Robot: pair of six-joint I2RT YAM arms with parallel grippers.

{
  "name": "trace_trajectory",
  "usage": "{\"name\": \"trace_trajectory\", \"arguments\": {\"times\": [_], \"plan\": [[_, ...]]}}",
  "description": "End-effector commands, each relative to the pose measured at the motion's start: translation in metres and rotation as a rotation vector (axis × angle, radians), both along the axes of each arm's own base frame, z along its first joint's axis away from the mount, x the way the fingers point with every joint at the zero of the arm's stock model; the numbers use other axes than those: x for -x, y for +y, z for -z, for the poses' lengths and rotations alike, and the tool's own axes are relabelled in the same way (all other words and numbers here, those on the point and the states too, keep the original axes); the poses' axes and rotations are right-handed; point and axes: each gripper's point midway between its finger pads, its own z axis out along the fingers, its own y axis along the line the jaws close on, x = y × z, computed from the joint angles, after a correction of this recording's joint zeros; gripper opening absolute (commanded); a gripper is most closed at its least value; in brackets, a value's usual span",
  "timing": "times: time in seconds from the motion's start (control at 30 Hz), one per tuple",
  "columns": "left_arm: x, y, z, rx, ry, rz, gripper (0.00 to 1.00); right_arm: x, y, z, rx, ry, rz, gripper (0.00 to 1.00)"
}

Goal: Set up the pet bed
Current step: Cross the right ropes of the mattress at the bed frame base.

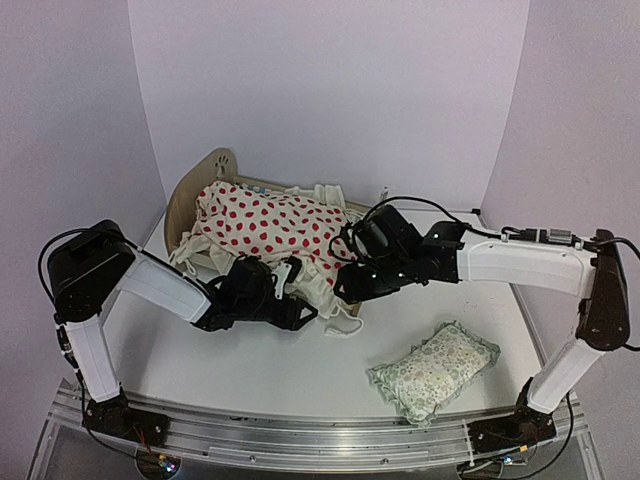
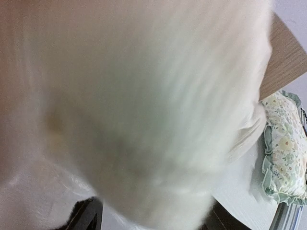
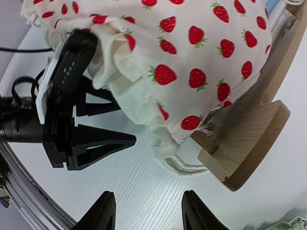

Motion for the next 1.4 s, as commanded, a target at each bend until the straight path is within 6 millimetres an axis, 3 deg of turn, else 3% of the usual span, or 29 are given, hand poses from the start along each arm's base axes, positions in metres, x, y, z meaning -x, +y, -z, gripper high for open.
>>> {"name": "trace_trajectory", "arguments": {"times": [0.0,0.2,0.5,0.9,1.37], "plan": [[-0.009,-0.016,-0.048,0.060,-0.108,0.032,0.64,-0.006,-0.011,-0.019,0.044,-0.118,0.035,0.54],[-0.001,-0.046,-0.044,0.053,-0.127,0.131,0.65,-0.017,-0.035,-0.026,0.116,-0.215,0.104,0.62],[-0.013,-0.075,-0.055,0.086,-0.128,0.153,0.63,-0.019,-0.069,-0.044,0.148,-0.311,0.197,0.64],[-0.016,-0.098,-0.098,0.222,-0.175,0.199,0.60,-0.008,-0.078,-0.051,0.098,-0.310,0.190,0.62],[-0.040,-0.124,-0.095,0.250,-0.204,0.189,0.60,-0.007,-0.085,-0.048,0.107,-0.328,0.190,0.62]]}}
